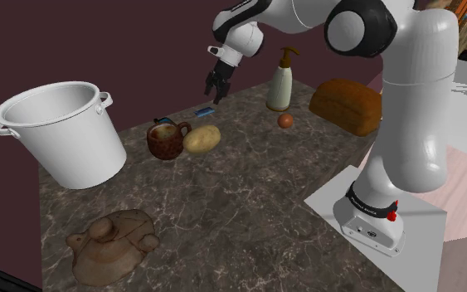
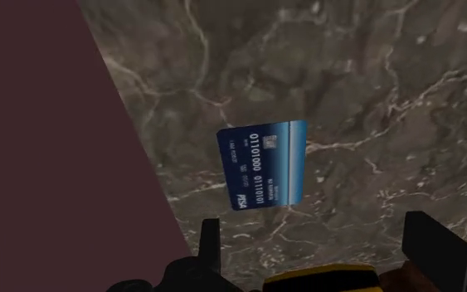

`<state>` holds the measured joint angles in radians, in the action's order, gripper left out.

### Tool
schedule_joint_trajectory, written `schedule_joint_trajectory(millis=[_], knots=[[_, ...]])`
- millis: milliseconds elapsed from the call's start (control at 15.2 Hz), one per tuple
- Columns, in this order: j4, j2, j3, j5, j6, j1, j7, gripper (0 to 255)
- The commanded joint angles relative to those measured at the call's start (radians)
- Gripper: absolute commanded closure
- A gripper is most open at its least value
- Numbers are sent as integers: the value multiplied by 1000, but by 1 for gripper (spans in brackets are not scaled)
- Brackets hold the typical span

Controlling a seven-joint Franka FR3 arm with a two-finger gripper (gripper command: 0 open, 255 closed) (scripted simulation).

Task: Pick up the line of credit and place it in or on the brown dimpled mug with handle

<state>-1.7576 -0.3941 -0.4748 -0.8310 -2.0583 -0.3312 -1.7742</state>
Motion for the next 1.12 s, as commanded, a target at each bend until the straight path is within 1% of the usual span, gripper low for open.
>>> schedule_joint_trajectory(millis=[0, 66, 132, 594, 1056], knots=[[84, -74, 33, -36, 43, 26, -71, 0], [126, -109, 49, -48, 62, 36, -99, 0], [131, -113, 52, -49, 64, 38, -103, 0], [124, -162, 78, -85, 4, 22, -118, 0], [124, -162, 78, -85, 4, 22, -118, 0]])
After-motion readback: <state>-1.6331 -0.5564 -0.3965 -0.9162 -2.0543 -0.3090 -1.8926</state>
